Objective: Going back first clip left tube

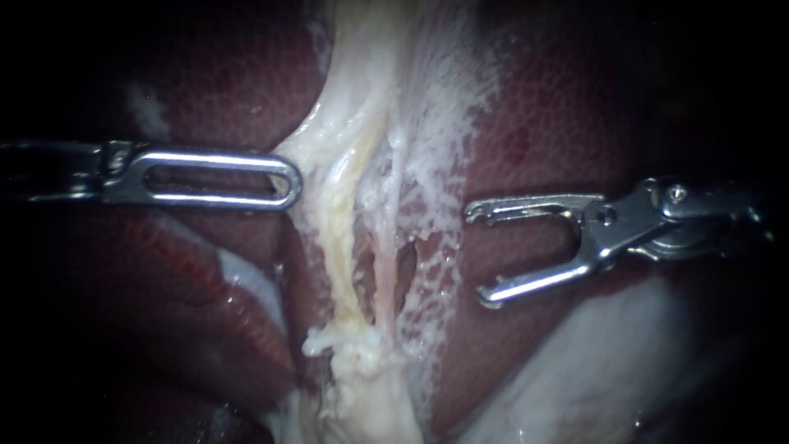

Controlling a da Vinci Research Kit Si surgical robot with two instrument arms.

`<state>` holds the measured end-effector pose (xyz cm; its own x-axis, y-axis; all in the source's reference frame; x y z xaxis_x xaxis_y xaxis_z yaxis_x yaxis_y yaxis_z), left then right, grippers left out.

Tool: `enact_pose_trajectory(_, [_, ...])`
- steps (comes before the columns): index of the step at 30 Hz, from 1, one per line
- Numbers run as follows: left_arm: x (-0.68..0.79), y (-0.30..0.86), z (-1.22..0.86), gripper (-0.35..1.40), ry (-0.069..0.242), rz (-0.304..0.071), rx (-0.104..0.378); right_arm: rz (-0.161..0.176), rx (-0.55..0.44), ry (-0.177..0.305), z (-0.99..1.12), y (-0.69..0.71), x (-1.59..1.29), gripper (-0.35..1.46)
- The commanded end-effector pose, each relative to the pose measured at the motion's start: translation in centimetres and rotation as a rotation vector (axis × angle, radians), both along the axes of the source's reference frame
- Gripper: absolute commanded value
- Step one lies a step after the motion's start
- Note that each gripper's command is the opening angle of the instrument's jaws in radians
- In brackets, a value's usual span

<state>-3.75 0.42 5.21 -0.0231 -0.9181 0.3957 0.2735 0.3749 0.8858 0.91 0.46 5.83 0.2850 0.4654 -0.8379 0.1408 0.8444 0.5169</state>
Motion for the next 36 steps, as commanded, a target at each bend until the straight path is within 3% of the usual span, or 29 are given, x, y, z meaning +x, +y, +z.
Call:
enact_pose_trajectory(1, [0.0,0.0,0.0,-0.35,0.001,0.0,0.0,-0.002,-0.003,0.002,0.0,0.01,-0.02,0.6])
enact_pose_trajectory(21, [-0.01,-0.01,0.19,-0.35,0.003,0.0,-0.007,-0.012,-0.03,0.012,-0.01,0.01,-0.13,0.6])
enact_pose_trajectory(25, [-0.07,-0.07,0.37,-0.35,0.007,-0.003,-0.017,-0.012,-0.03,0.012,-0.01,0.01,-0.13,0.6])
enact_pose_trajectory(29, [-0.21,-0.22,0.6,-0.35,0.006,-0.011,-0.009,-0.012,-0.03,0.012,-0.01,0.01,-0.14,0.6])
enact_pose_trajectory(36, [-0.4,-0.35,0.77,-0.35,0.004,0.0,-0.007,-0.014,-0.035,0.014,-0.01,0.01,-0.17,0.6])
